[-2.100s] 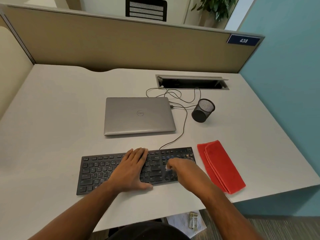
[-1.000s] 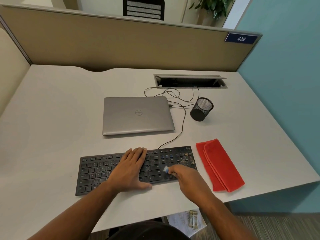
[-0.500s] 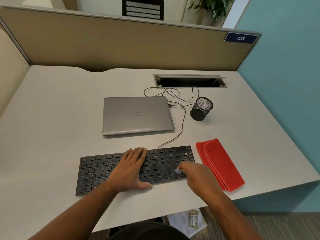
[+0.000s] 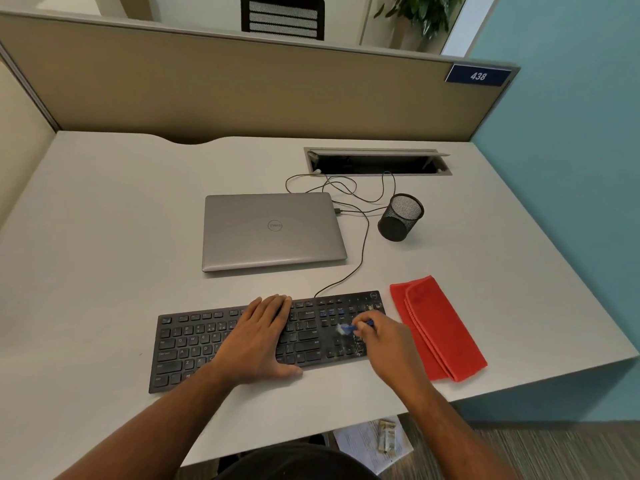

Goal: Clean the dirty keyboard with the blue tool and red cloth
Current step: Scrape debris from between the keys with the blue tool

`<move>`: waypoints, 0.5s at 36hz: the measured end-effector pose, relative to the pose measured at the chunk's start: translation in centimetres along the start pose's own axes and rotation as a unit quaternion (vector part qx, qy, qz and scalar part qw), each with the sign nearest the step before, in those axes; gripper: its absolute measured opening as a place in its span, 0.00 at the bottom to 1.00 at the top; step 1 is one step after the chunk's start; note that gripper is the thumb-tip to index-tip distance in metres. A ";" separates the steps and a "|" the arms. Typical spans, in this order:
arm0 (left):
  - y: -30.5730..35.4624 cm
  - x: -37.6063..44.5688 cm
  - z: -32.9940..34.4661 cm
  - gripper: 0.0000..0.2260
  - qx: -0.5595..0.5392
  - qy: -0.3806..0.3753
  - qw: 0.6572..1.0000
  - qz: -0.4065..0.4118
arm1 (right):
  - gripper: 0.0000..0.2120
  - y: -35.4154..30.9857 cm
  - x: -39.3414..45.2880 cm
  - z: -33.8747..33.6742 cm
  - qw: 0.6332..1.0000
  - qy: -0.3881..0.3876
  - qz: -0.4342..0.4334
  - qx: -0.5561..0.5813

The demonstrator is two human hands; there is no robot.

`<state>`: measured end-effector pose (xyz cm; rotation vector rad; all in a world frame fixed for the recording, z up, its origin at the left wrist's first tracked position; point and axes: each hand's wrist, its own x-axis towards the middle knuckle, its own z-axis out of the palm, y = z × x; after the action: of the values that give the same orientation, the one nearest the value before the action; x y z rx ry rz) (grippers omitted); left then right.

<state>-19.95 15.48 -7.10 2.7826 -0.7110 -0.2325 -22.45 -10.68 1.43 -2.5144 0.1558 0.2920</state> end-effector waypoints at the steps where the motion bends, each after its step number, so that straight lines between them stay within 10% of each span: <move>1: 0.0 0.0 0.0 0.61 -0.001 -0.006 1.000 0.000 | 0.06 0.1 -0.1 0.5 1.000 -0.015 -0.004 -0.012; 18: 0.2 -0.1 -0.3 0.61 0.008 -0.026 1.000 -0.008 | 0.07 -0.7 0.8 -0.6 0.994 -0.092 0.010 -0.057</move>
<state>-20.05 15.46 -6.77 2.8077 -0.7072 -0.3036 -21.46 -10.53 2.08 -2.5835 0.0917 0.5528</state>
